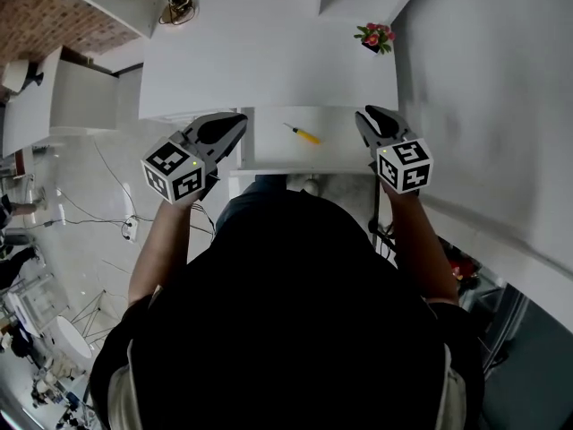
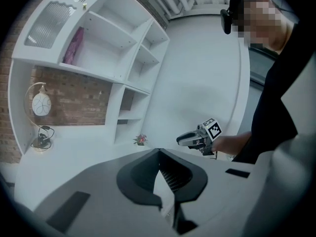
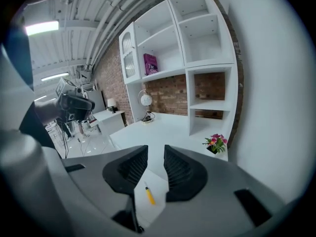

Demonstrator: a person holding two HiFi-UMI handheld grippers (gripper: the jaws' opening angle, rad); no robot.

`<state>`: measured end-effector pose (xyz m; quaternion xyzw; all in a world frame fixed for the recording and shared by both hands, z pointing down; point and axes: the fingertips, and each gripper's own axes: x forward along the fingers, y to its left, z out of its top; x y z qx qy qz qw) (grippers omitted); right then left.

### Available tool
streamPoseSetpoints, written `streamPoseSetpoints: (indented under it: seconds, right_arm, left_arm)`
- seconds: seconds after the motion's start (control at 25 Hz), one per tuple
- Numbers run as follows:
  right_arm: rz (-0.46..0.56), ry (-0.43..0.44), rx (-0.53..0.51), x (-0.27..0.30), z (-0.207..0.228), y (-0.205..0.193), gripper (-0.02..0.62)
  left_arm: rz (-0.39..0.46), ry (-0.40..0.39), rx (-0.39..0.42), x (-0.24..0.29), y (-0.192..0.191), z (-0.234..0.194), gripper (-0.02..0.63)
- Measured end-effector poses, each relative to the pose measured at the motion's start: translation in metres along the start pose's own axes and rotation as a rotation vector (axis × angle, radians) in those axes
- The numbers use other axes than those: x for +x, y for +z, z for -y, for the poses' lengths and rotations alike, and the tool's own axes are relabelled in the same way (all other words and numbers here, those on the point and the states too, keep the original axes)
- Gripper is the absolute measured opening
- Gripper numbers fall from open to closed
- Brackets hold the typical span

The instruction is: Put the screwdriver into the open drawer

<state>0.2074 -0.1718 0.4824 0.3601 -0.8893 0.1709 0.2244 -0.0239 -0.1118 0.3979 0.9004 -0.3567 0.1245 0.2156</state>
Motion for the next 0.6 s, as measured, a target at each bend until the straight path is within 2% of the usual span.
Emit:
streamPoseSetpoints:
  seconds: [0.6]
  right_arm:
    - [0.097,-0.061,0.013,-0.080,0.007,0.011,0.109]
  left_arm:
    - [0.006,-0.035,0.055,0.017,0.015,0.044,0.015]
